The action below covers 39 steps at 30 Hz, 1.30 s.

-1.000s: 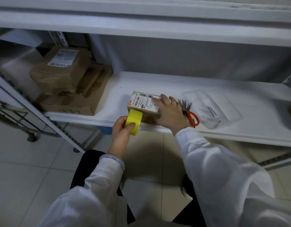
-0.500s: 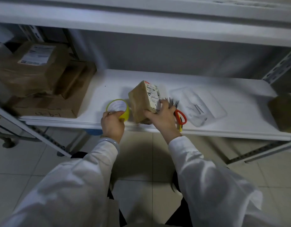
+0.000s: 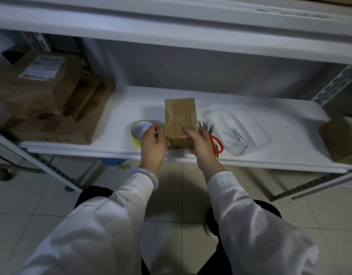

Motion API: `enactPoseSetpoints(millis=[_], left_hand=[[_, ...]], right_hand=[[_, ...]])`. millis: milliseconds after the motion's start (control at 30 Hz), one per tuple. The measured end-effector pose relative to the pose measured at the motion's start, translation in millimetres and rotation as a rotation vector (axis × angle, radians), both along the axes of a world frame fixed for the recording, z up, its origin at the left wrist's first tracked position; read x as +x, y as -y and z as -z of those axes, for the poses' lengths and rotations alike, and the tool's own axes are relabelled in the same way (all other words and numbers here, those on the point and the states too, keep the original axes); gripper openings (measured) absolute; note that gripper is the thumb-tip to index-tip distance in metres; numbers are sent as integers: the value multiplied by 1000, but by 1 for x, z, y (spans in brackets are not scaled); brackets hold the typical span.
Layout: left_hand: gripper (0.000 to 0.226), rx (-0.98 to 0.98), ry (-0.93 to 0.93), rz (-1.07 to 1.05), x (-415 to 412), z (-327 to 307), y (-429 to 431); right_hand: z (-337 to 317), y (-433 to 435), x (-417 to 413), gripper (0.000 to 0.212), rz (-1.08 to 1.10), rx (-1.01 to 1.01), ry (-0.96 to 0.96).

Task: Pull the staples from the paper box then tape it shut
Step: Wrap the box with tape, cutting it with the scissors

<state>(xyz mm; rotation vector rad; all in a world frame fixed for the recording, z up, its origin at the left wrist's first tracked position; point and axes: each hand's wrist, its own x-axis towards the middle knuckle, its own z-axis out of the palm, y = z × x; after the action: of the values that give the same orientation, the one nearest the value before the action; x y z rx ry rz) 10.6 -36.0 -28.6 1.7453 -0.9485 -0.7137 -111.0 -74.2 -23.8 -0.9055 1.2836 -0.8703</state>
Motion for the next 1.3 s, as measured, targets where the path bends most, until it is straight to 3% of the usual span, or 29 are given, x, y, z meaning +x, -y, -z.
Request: enactPoseSetpoints(millis=[67, 133, 400, 500, 600, 733, 867, 1000, 1067, 1167, 1233, 1300], left_hand=[[24, 20, -378, 78, -9, -16, -6], [21, 53, -577, 203, -11, -20, -10], [28, -196, -927, 284, -1, 1, -19], [26, -119, -1017, 250, 0, 6, -23], [33, -26, -1032, 211, 1, 10, -24], [25, -125, -1091, 148, 1, 15, -23], [26, -132, -1207, 151, 2, 14, -22], [30, -28, -1098, 153, -1, 12, -20], [36, 10, -1007, 73, -2, 10, -18], [37, -85, -791, 40, -4, 5, -21], [30, -132, -640, 170, -9, 2, -24], [20, -158, -560, 291, -13, -1, -26]], right_hand=[[-2, -1, 0, 55, -6, 21, 146], [-1, -2, -1, 55, -40, -11, 177], [0, -8, -12, 72, -45, 44, 287], [0, -7, -15, 41, -133, -25, 258], [-7, -8, -16, 5, -60, -16, 286], [-9, -10, -14, 15, 0, -69, 231], [-10, -10, -14, 25, -178, -34, 322], [-7, -9, -16, 25, -248, -15, 418], [-6, -6, -12, 43, -119, -42, 305], [-6, -5, -5, 69, 35, -74, 65], [-5, -6, -3, 69, 99, -152, -20], [-4, -8, 0, 53, 141, -262, -17]])
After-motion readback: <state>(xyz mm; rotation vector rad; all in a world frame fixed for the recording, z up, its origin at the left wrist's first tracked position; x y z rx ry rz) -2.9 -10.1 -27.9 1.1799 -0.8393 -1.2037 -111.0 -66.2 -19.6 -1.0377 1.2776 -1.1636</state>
